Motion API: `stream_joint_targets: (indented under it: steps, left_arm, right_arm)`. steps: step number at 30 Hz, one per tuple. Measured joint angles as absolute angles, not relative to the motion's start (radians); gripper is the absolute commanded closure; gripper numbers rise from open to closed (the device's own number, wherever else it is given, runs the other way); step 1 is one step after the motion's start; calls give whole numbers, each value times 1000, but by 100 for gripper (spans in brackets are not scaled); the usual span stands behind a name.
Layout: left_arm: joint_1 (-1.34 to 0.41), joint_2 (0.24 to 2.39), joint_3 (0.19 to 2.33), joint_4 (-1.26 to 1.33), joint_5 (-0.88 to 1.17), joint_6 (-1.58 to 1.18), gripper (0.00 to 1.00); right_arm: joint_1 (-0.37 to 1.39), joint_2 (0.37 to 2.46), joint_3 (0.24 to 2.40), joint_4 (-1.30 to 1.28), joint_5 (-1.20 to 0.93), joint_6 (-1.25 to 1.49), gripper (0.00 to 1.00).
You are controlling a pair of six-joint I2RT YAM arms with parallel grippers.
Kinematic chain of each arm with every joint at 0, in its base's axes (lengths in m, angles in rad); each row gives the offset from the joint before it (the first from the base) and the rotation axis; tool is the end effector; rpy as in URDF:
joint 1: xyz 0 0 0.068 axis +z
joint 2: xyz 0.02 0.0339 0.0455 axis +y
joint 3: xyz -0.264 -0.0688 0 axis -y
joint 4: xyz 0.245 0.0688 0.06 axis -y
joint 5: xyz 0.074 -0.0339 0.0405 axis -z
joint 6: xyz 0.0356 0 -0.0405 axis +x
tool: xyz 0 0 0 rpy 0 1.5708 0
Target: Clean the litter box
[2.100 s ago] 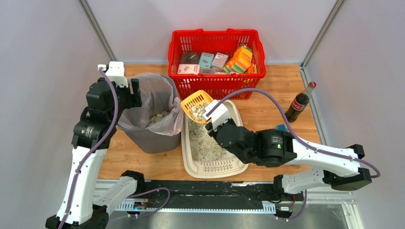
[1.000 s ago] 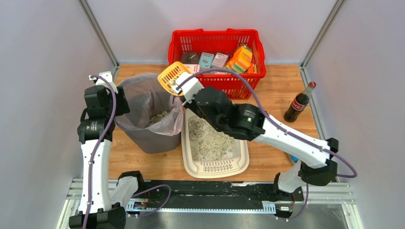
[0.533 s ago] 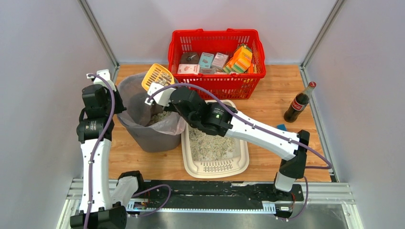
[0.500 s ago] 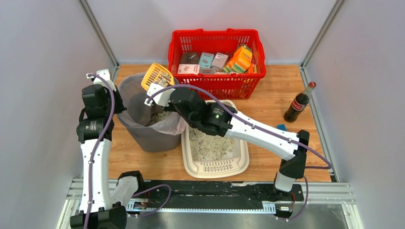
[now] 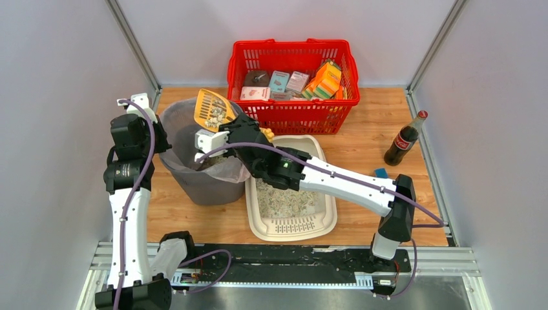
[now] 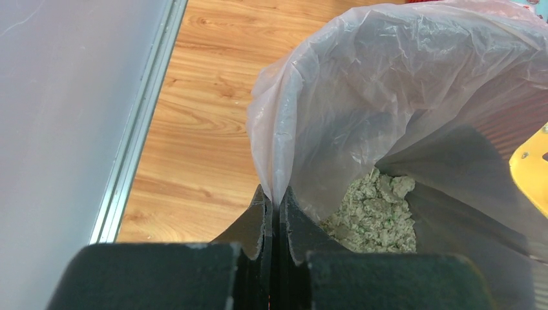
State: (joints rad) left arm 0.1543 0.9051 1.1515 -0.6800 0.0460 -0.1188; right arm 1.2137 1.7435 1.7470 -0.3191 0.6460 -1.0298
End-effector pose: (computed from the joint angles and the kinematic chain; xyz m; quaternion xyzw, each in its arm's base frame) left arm 0.1775 0.0259 0.3930 -0.1024 0.8363 -0.0098 0.5386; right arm 0.1625 0.3743 0.4026 -0.6106 0.5011 -0.2047 0.5781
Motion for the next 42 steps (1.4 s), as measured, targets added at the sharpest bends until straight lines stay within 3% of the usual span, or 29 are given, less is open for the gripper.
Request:
stream_joint_targets:
  steps: [24, 42]
  left_arm:
    - [159, 907, 1140, -659, 58, -122, 100]
    - [160, 913, 1140, -651, 72, -122, 100]
  right_arm:
    - [1214, 1717, 1354, 493, 653, -1877, 100]
    - [1232, 1734, 1308, 670, 640, -1988, 100]
